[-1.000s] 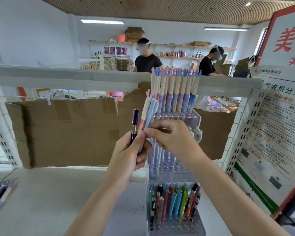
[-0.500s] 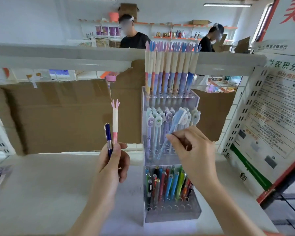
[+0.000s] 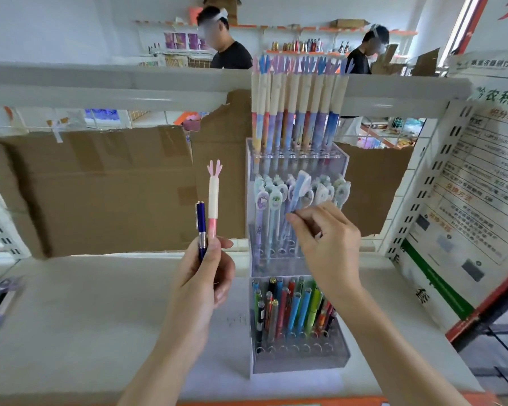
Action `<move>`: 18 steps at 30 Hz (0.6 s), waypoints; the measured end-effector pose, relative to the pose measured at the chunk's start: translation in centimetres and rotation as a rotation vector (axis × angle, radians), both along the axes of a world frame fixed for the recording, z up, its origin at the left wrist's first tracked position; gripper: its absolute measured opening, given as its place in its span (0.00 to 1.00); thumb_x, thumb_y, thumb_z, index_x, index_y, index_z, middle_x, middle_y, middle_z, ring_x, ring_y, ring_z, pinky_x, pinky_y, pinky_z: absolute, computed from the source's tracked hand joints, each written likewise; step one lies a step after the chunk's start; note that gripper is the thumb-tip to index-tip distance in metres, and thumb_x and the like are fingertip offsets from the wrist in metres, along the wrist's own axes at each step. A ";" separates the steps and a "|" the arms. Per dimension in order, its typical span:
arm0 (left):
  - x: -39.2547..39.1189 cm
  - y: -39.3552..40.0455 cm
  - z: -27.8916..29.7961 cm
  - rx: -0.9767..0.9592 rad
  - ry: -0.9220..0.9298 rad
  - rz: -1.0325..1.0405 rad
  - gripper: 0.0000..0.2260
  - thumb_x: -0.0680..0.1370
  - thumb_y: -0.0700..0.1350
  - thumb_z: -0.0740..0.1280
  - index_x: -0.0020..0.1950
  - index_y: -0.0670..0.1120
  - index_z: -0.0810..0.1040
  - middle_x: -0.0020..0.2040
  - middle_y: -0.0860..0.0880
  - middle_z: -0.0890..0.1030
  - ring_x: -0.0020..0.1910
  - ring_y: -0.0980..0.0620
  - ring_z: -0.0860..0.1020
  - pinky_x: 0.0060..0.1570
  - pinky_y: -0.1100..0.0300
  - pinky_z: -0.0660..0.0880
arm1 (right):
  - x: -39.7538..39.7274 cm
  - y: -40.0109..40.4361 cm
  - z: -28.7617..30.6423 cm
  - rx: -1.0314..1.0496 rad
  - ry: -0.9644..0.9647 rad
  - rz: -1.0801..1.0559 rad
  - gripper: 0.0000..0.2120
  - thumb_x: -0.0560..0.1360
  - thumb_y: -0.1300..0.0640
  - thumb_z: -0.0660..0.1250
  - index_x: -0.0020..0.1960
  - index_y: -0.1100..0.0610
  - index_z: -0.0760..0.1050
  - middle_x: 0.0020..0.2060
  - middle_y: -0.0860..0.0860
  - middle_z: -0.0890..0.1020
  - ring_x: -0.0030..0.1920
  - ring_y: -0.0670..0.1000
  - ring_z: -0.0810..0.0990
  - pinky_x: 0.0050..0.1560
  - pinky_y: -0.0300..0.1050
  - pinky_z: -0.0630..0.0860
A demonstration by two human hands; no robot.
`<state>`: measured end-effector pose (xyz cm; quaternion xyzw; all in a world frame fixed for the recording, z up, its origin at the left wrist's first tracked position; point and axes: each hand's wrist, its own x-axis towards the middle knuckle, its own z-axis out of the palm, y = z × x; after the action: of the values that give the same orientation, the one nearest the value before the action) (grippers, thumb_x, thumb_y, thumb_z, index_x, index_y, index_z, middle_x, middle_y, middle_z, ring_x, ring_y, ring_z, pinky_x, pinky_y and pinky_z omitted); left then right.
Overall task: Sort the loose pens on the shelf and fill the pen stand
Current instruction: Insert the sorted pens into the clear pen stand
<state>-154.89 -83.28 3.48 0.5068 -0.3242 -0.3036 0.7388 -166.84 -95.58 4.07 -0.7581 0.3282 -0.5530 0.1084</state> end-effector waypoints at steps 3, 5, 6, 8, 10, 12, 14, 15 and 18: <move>0.2 0.0 0.0 -0.001 0.003 -0.017 0.10 0.78 0.48 0.58 0.45 0.43 0.73 0.25 0.50 0.66 0.20 0.57 0.57 0.20 0.67 0.55 | 0.1 0.0 -0.4 0.103 0.082 -0.011 0.05 0.73 0.58 0.71 0.41 0.59 0.82 0.36 0.50 0.79 0.31 0.51 0.76 0.33 0.53 0.76; 0.3 0.1 0.1 -0.001 0.005 -0.027 0.11 0.76 0.50 0.58 0.46 0.42 0.74 0.25 0.50 0.66 0.20 0.57 0.57 0.20 0.68 0.56 | 0.2 0.0 -0.6 0.128 0.104 -0.014 0.06 0.74 0.57 0.70 0.42 0.59 0.82 0.37 0.50 0.80 0.32 0.52 0.77 0.35 0.55 0.77; 0.3 0.0 0.0 -0.003 0.007 -0.028 0.11 0.75 0.50 0.58 0.46 0.42 0.73 0.25 0.50 0.66 0.20 0.57 0.57 0.19 0.68 0.56 | 0.3 0.0 -0.6 0.135 0.118 -0.017 0.06 0.74 0.56 0.70 0.43 0.59 0.82 0.38 0.49 0.80 0.33 0.52 0.77 0.36 0.54 0.77; 0.2 0.0 0.0 -0.003 0.006 -0.034 0.11 0.76 0.49 0.58 0.46 0.42 0.73 0.24 0.50 0.66 0.20 0.56 0.57 0.19 0.68 0.56 | 0.4 0.0 -0.7 0.153 0.194 -0.044 0.07 0.75 0.54 0.69 0.44 0.58 0.82 0.39 0.49 0.80 0.34 0.52 0.78 0.37 0.52 0.77; 0.2 -0.1 0.0 0.000 0.005 -0.040 0.11 0.76 0.49 0.58 0.46 0.42 0.73 0.24 0.50 0.65 0.20 0.56 0.57 0.19 0.68 0.55 | 0.5 0.2 -0.9 0.157 0.258 -0.076 0.08 0.75 0.53 0.68 0.46 0.57 0.83 0.40 0.48 0.80 0.35 0.52 0.78 0.37 0.48 0.76; 0.2 0.0 0.1 -0.002 0.001 -0.043 0.11 0.75 0.50 0.59 0.46 0.42 0.73 0.24 0.50 0.65 0.20 0.56 0.57 0.19 0.68 0.55 | 0.5 0.3 -1.0 0.183 0.269 -0.081 0.09 0.75 0.52 0.68 0.47 0.56 0.82 0.41 0.47 0.80 0.37 0.50 0.78 0.38 0.46 0.75; 0.3 0.0 0.1 -0.005 -0.008 -0.050 0.12 0.75 0.50 0.59 0.46 0.42 0.73 0.25 0.49 0.64 0.20 0.56 0.57 0.20 0.67 0.54 | 0.3 0.3 -1.0 0.236 0.252 -0.064 0.10 0.75 0.51 0.68 0.49 0.55 0.82 0.42 0.47 0.80 0.39 0.49 0.78 0.44 0.49 0.77; 0.3 0.0 0.2 -0.007 -0.013 -0.054 0.12 0.74 0.50 0.59 0.46 0.42 0.74 0.25 0.49 0.64 0.20 0.56 0.56 0.20 0.67 0.54 | 0.1 0.4 -0.9 0.251 0.228 -0.053 0.10 0.74 0.50 0.68 0.49 0.55 0.82 0.42 0.47 0.81 0.39 0.49 0.79 0.45 0.50 0.77; 0.5 -0.1 0.6 -0.021 -0.032 -0.068 0.13 0.75 0.50 0.59 0.46 0.42 0.75 0.25 0.49 0.64 0.20 0.56 0.56 0.20 0.67 0.54 | -0.6 1.5 0.5 0.201 0.106 0.039 0.07 0.73 0.53 0.70 0.47 0.56 0.82 0.38 0.45 0.81 0.36 0.43 0.78 0.41 0.44 0.78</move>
<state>-154.38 -83.37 4.10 0.4924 -0.3563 -0.3169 0.7282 -167.44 -94.06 4.57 -0.7779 0.3726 -0.4741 0.1768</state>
